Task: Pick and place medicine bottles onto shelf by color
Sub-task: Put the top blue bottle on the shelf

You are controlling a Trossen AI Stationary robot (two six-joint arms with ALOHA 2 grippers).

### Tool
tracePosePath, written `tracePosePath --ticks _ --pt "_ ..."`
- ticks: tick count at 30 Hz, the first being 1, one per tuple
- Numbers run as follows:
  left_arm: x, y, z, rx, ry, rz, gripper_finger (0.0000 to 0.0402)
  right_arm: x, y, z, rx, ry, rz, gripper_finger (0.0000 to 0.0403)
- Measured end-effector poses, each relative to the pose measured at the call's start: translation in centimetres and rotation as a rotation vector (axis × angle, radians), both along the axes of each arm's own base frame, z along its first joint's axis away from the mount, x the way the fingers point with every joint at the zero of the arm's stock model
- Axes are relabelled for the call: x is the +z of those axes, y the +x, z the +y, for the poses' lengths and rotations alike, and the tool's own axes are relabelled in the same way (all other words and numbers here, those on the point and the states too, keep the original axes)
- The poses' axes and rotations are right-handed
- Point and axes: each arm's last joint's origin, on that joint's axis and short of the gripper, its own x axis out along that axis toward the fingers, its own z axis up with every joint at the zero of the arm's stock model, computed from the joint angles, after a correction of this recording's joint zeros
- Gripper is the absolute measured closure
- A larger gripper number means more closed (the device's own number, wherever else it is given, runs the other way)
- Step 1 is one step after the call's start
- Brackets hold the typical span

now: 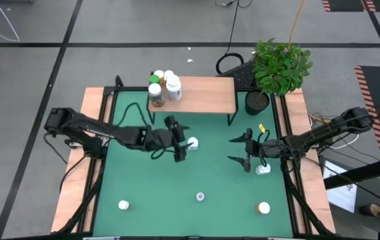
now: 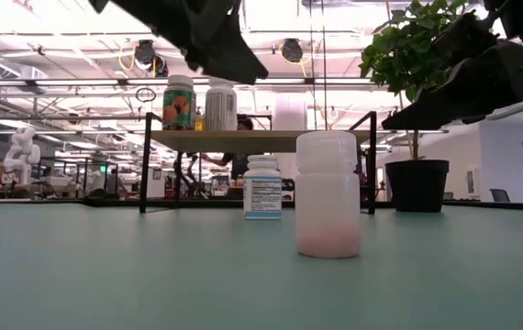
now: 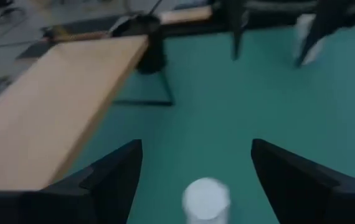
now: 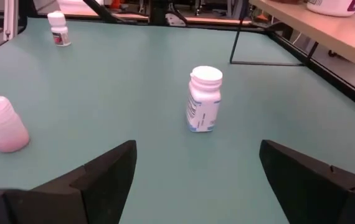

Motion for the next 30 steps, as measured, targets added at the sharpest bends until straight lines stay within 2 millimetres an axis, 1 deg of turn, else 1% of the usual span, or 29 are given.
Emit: tracePosePath --ticks 3,5,7,9,14,19,23,25,30 --pt "-1.7 0.2 -0.2 -0.085 -0.048 -0.061 0.0105 0.1 0.0 0.0 0.002 -0.001 -0.015 0.0069" --pt "-3.5 0.6 -0.1 -0.133 -0.049 -0.049 0.0105 0.3 0.1 0.0 0.002 0.004 -0.032 0.0069" --pt "-5.0 1.1 0.4 -0.137 -0.025 0.002 0.0105 0.5 0.1 0.0 0.003 0.006 -0.049 0.0069" --pt "-5.9 1.5 1.1 -0.128 -0.010 0.027 0.0105 0.6 0.2 0.1 0.003 0.012 -0.064 0.0069" --pt "-8.1 2.2 2.8 -0.179 -0.083 0.091 0.0105 0.6 0.2 0.1 -0.001 0.029 -0.063 0.0069" --pt "-9.0 2.3 3.7 -0.191 -0.131 0.114 0.0105 0.5 0.1 0.0 -0.002 0.031 -0.053 0.0069" --pt "-9.1 2.2 4.2 -0.165 -0.159 0.125 0.0114 0.5 0.1 0.0 -0.002 0.030 -0.050 0.0069" --pt "-9.2 2.1 4.4 -0.153 -0.169 0.136 0.0130 0.4 0.1 0.0 -0.002 0.030 -0.050 0.0069" --pt "-9.5 1.9 4.5 -0.138 -0.185 0.174 0.0187 0.4 0.1 0.0 -0.002 0.030 -0.047 0.0069"
